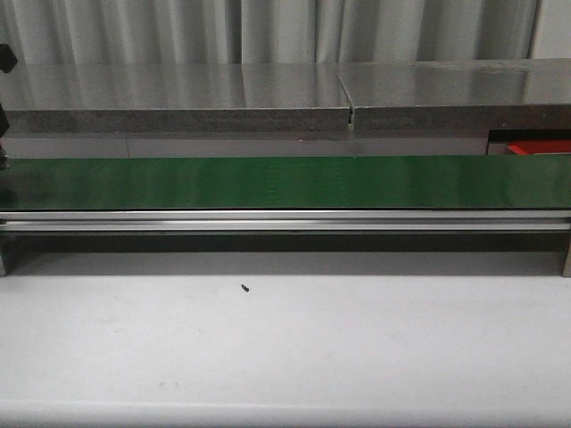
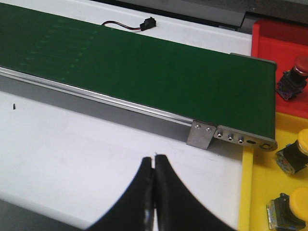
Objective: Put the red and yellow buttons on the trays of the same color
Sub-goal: 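Grasp a yellow button with the left gripper and set it on the conveyor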
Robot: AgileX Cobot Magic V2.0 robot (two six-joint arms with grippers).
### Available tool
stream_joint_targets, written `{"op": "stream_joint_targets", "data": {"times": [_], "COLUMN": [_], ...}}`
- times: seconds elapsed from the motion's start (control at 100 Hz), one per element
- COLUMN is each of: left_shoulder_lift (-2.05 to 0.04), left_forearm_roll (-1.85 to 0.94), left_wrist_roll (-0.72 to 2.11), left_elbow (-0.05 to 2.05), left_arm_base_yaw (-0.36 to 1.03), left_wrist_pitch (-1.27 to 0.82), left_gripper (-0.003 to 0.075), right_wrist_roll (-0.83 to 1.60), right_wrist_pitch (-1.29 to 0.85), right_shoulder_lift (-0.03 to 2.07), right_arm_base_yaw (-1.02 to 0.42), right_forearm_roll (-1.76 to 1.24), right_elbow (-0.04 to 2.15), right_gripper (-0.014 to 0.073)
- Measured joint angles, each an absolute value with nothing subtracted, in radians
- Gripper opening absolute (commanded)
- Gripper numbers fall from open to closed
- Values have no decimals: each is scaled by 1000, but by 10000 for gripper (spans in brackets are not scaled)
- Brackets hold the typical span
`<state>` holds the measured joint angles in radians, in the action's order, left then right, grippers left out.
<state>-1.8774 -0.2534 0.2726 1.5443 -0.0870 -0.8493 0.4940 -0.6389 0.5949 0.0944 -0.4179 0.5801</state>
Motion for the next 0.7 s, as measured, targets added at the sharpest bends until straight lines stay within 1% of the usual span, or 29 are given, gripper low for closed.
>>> {"op": "stream_joint_targets", "data": {"times": [0.06, 0.17, 0.26, 0.39, 0.44, 0.51, 0.63, 0.7], "left_shoulder_lift": [-1877, -1879, -1879, -1879, -1879, -1879, -1879, -1879], "left_forearm_roll": [-253, -253, -253, -253, -253, -253, -253, -253], "left_wrist_roll": [273, 273, 266, 258, 258, 258, 258, 258], "left_elbow": [1544, 1544, 1544, 1530, 1523, 1519, 1517, 1517], "left_arm_base_yaw": [-87, -87, -87, -87, -87, -87, -87, -87], "left_wrist_pitch": [-851, -859, -861, -855, -848, -843, -843, -843], "left_gripper": [246, 333, 363, 369, 393, 459, 615, 672], "right_wrist_roll": [494, 494, 494, 494, 494, 494, 494, 494], "right_wrist_pitch": [-639, -639, -639, -639, -639, -639, -639, -639], "right_shoulder_lift": [595, 595, 595, 595, 595, 595, 595, 595], "right_arm_base_yaw": [94, 94, 94, 94, 94, 94, 94, 94], "right_forearm_roll": [-418, -418, -418, -418, -418, -418, -418, -418], "right_elbow": [580, 580, 580, 580, 580, 580, 580, 580], "right_gripper": [-97, -97, -97, -97, -97, -97, -97, -97]}}
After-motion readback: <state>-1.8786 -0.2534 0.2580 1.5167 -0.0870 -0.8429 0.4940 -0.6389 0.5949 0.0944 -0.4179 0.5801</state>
